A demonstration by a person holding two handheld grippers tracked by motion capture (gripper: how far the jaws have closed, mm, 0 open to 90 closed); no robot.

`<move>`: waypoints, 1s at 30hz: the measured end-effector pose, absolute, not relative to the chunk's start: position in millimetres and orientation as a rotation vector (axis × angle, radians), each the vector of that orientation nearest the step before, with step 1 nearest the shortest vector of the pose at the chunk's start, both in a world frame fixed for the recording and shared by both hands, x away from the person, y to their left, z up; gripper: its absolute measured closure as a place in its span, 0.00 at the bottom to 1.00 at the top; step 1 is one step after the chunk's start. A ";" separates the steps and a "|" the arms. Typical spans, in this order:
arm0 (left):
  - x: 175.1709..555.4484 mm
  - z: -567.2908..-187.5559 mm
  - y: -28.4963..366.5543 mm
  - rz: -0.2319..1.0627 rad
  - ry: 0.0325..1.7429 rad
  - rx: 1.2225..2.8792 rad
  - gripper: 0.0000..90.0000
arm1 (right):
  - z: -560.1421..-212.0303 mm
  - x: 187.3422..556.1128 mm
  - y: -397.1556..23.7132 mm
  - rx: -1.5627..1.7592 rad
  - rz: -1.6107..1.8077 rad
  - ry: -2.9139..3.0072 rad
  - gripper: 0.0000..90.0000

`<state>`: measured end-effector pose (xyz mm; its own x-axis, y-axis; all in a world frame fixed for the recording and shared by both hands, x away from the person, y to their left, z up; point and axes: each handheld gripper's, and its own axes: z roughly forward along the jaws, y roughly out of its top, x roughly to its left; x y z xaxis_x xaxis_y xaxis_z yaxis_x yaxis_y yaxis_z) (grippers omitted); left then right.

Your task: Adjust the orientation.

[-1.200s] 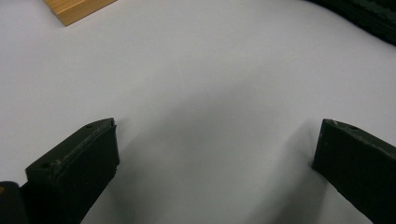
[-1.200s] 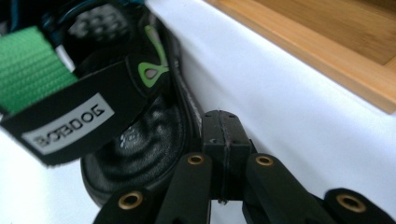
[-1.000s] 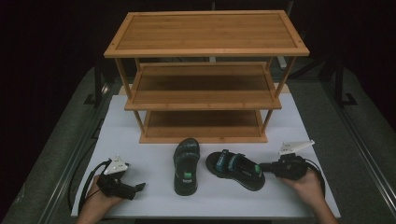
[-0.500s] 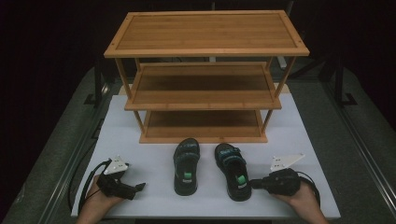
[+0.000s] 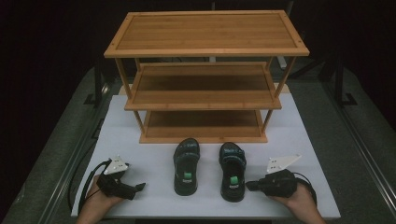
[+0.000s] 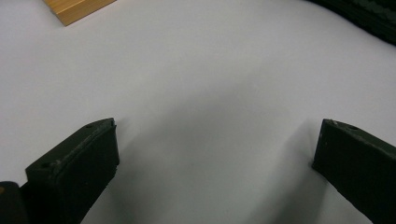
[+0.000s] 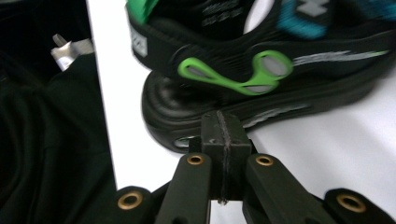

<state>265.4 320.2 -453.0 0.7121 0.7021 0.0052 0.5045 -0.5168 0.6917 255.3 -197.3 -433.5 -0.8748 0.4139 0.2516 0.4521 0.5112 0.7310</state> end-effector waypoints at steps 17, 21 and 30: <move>265.4 -453.1 320.1 0.374 0.912 2.230 0.00 | -377.0 277.8 -213.3 -0.923 -1.545 -2.704 0.72; 265.4 -453.2 320.0 0.374 0.913 2.228 0.00 | -369.5 288.8 -200.9 -0.886 -1.564 -2.704 0.68; 265.4 -453.2 320.1 0.373 0.913 2.227 0.00 | -385.4 317.9 -164.4 -0.789 -1.488 -2.671 0.62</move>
